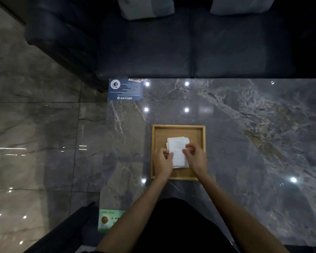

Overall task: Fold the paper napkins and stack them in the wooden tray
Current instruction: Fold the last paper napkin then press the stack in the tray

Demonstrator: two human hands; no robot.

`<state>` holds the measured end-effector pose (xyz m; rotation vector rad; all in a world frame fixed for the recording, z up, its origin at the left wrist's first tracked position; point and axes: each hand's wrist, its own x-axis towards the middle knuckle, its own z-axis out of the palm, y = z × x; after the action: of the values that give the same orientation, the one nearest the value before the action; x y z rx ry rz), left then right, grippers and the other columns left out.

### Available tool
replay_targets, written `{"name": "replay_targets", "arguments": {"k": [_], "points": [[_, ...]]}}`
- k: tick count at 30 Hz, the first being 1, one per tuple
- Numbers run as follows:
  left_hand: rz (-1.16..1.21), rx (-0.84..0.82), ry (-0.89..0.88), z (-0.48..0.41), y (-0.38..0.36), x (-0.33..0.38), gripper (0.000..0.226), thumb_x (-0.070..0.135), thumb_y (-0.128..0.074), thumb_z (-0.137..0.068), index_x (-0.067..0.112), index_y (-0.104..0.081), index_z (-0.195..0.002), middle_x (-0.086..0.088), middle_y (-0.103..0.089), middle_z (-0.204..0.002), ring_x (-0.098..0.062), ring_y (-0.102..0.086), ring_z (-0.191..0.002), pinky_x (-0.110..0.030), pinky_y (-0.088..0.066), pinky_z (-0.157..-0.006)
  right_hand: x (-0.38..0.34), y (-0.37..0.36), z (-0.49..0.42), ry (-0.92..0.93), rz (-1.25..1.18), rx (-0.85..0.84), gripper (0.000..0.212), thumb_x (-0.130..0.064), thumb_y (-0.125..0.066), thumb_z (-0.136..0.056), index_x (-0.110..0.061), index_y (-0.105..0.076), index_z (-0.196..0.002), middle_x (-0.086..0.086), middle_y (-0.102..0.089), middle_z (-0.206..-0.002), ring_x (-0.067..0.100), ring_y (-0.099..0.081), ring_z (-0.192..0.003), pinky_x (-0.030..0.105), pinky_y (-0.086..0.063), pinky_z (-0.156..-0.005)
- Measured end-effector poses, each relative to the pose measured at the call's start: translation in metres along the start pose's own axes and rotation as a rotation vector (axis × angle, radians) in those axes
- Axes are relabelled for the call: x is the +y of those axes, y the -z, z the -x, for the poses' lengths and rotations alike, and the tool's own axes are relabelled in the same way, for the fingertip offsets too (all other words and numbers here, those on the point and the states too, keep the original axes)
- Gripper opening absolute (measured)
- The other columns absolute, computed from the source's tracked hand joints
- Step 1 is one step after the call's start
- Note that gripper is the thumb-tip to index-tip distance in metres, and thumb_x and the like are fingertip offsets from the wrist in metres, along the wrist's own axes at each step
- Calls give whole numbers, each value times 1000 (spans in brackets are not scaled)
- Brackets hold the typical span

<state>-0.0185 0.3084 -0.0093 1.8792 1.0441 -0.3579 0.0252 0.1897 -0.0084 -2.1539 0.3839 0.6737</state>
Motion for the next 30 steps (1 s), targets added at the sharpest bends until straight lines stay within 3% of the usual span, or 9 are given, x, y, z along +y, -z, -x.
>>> {"name": "replay_targets", "arguments": {"k": [3, 5, 9, 12, 14, 16, 20, 25, 30], "points": [[25, -11, 31, -3, -3, -4, 21, 22, -68, -91, 20, -50, -101, 0, -61, -105, -18, -62, -96, -25, -53, -78, 7, -6, 0, 13, 27, 28, 21, -20, -68, -93, -20, -59, -112, -5, -63, -86, 9, -62, -80, 38, -59, -79], [81, -64, 73, -5, -5, -8, 33, 25, -67, -91, 19, -48, -118, 0, -60, -118, -15, -60, -104, -26, -52, -85, 11, -10, 1, -2, -14, 69, 28, -24, -66, -94, -21, -56, -119, -5, -63, -98, 10, -62, -87, 37, -59, -82], [123, -164, 49, -5, -10, -11, 51, 35, -61, -90, 27, -43, -137, 10, -54, -126, -11, -55, -114, -35, -50, -97, 5, -11, 11, -86, -245, 31, 40, -34, -48, -103, -17, -45, -139, -11, -49, -122, 8, -55, -107, 18, -48, -84], [136, -243, 49, -4, -14, -9, 50, 35, -59, -93, 31, -39, -139, 15, -52, -120, -10, -56, -110, -30, -48, -91, 6, -14, 16, -79, -402, -114, 38, -38, -36, -107, -15, -48, -135, -1, -61, -125, 16, -62, -112, 29, -54, -91], [157, -287, 62, -4, -16, -6, 54, 40, -59, -91, 34, -37, -140, 11, -56, -124, -14, -59, -113, -33, -51, -92, 7, -16, 17, -103, -426, -172, 43, -40, -31, -108, -16, -45, -141, 2, -60, -129, 14, -60, -115, 28, -51, -93], [158, -298, 87, -6, -17, -4, 62, 44, -58, -89, 34, -32, -144, 8, -55, -129, -15, -58, -114, -35, -52, -94, 9, -18, 15, -112, -425, -197, 45, -41, -30, -108, -16, -43, -143, 5, -59, -132, 15, -60, -116, 27, -51, -93], [177, -251, 108, -8, -15, -1, 54, 33, -58, -95, 28, -32, -142, 10, -52, -122, -11, -54, -103, -25, -47, -80, 10, -17, 9, -141, -460, -184, 46, -40, -31, -108, -15, -41, -145, 9, -58, -136, 23, -60, -120, 45, -51, -103], [215, -347, 219, -8, -17, 2, 52, 35, -57, -96, 24, -38, -143, -1, -56, -131, -22, -57, -113, -40, -49, -101, 6, -16, 10, -152, -491, -230, 48, -39, -25, -109, -13, -38, -147, 9, -55, -137, 18, -58, -118, 19, -49, -82], [152, -261, 142, -8, -14, 0, 54, 42, -57, -89, 28, -40, -139, 0, -57, -132, -19, -59, -112, -43, -53, -97, 8, -18, 8, -188, -410, -141, 42, -40, -30, -108, -15, -50, -135, 8, -62, -127, 17, -63, -106, 22, -51, -77]]}}
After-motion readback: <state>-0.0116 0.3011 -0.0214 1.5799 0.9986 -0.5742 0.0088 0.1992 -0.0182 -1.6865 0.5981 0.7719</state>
